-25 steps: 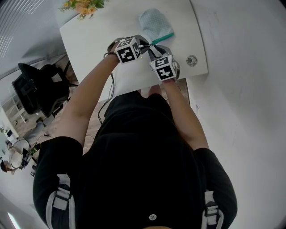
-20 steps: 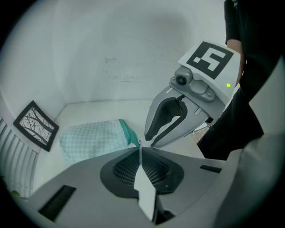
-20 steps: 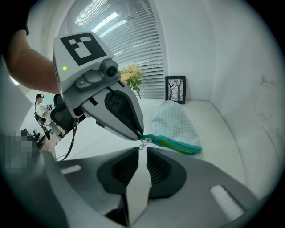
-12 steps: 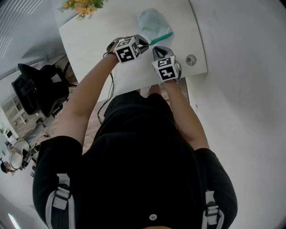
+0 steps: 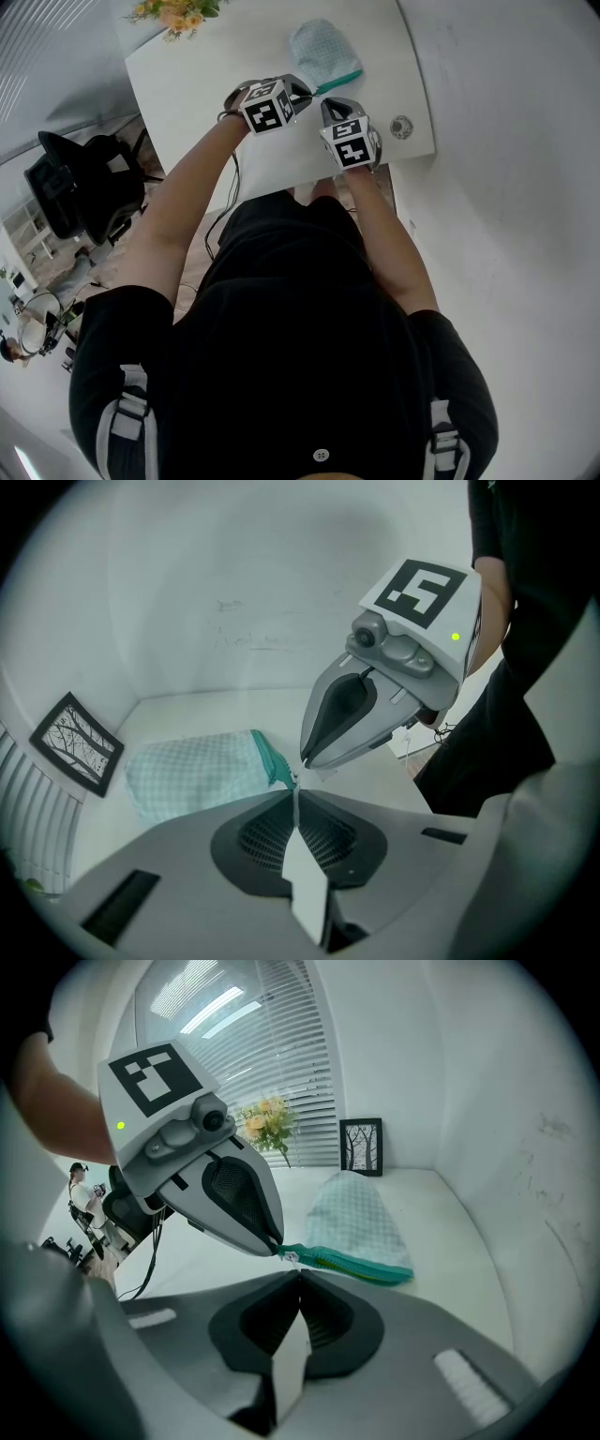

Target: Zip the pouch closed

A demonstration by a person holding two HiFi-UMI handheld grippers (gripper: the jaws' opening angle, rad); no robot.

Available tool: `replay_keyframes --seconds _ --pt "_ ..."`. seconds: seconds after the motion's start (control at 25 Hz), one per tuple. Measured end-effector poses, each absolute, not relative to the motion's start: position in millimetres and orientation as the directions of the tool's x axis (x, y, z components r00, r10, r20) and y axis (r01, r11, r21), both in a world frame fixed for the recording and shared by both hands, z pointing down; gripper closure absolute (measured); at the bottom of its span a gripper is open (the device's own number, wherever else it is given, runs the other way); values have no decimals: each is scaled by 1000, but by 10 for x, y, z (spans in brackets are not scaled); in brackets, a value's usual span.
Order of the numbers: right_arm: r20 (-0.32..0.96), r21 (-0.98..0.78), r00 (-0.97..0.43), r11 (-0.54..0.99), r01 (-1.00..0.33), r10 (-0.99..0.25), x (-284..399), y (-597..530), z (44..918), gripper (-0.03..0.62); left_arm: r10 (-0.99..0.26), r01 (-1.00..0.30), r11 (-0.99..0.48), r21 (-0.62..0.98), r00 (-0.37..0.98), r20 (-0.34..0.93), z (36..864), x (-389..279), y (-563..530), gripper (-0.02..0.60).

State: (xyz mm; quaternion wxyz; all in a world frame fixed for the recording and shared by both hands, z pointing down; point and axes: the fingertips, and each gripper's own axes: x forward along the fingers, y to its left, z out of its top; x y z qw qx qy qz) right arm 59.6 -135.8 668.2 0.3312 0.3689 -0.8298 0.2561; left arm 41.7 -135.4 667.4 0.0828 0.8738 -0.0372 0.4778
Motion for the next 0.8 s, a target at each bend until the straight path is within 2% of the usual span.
replay_keyframes --seconds 0.8 --pt "752 -183 -502 596 -782 -427 574 -1390 6714 583 -13 -177 -980 90 509 861 6715 143 -1395 560"
